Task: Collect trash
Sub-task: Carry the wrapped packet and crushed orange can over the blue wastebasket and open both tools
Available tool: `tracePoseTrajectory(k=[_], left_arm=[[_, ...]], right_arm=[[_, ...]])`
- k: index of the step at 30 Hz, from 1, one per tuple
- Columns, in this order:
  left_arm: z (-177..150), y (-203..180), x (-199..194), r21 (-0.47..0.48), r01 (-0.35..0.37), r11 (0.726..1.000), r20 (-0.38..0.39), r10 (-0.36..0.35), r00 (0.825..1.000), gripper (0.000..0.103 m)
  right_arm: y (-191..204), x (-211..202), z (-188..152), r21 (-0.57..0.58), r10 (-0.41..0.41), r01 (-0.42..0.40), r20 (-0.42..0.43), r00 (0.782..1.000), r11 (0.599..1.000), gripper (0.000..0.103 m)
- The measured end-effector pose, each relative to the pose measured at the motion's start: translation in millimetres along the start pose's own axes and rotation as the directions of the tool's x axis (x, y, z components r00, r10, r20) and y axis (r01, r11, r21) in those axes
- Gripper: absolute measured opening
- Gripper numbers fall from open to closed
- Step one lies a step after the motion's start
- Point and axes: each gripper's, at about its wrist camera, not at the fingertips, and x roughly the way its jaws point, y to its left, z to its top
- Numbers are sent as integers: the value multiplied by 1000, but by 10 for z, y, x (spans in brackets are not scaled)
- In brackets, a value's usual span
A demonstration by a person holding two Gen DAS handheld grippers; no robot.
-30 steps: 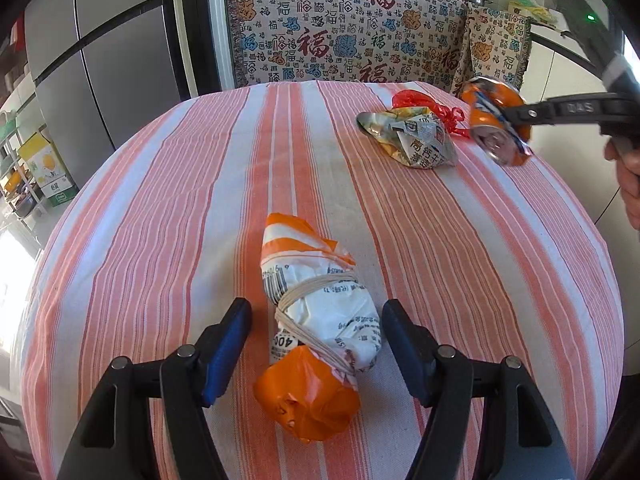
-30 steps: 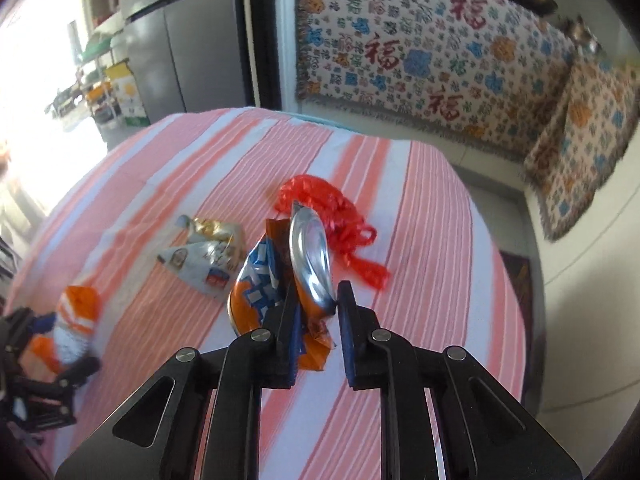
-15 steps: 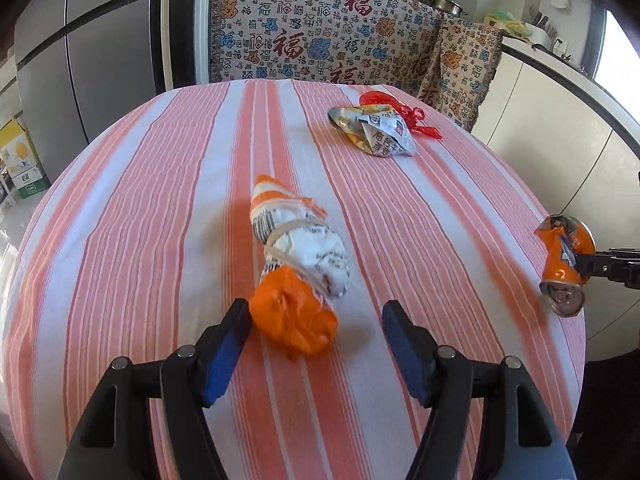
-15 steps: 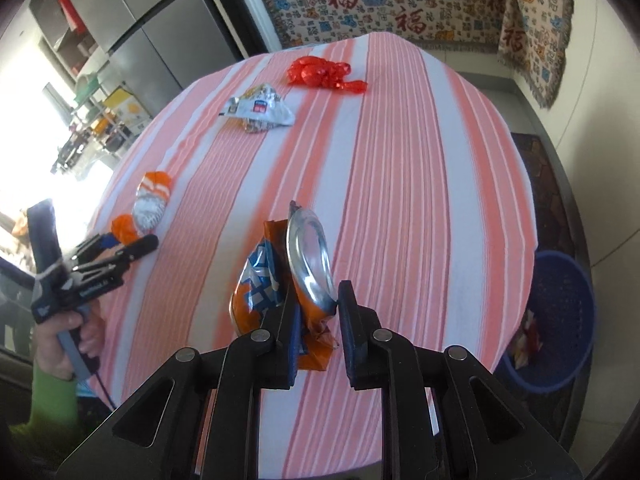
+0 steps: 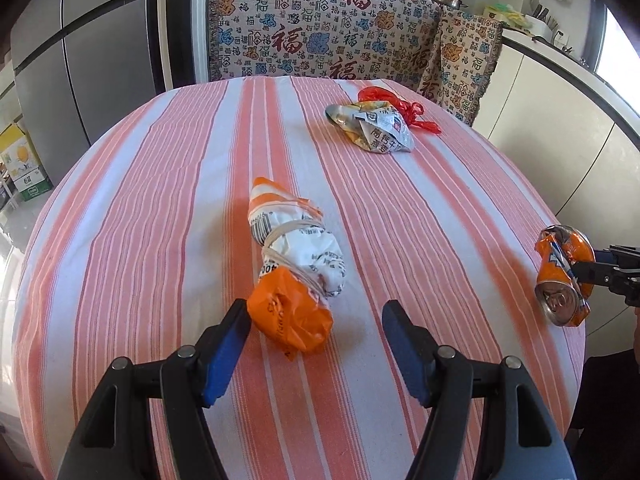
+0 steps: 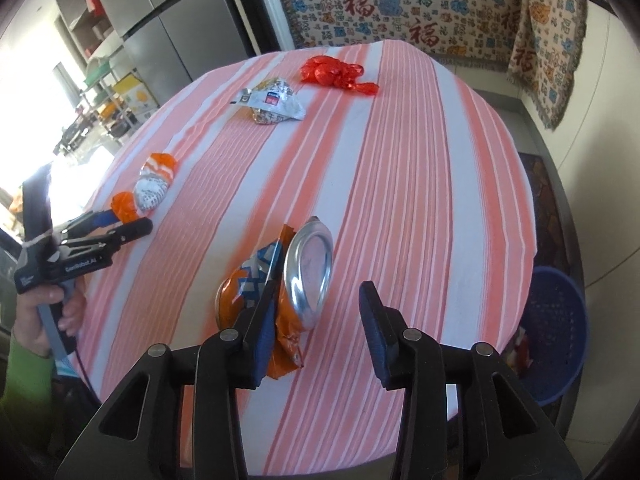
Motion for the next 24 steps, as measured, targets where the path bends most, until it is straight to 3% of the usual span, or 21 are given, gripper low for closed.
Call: tracePoseTrajectory(k=[2, 4, 8, 10, 14, 17, 19, 24], left_arm=[[-9, 23, -17, -9, -5, 1000, -4, 5, 1000, 69], [-32, 43, -36, -19, -4, 1000, -4, 4, 1000, 69], [-101, 62, -54, -38, -1, 999, -5, 1, 1000, 69], [-118, 59, -55, -47, 0, 999, -2, -1, 1000, 69], [-112, 55, -66, -56, 5, 998, 1, -5, 1000, 69], [-107, 64, -90, -54, 13, 998, 7, -13, 1000, 69], [-115, 71, -96, -53, 13, 998, 7, -13, 1000, 69], [-103, 57, -48, -53, 14, 999, 2, -14, 1000, 69]], right_arm=[[35, -38, -11, -9, -4, 4, 9, 1000, 1000, 45], [81, -108, -42, -16, -10, 11, 35, 999, 1000, 62], [226, -118, -120, -30, -5, 7, 55, 998, 1000, 76], [286, -45, -160, -23, -45, 46, 53, 998, 999, 84], [241, -4, -231, 49, -121, 117, 75, 990, 992, 84], [65, -116, -320, 135, -67, 53, 108, 992, 989, 88], [-60, -147, -377, 163, -48, 28, 121, 991, 986, 96], [-357, 19, -396, 223, 55, -79, 113, 992, 972, 97]])
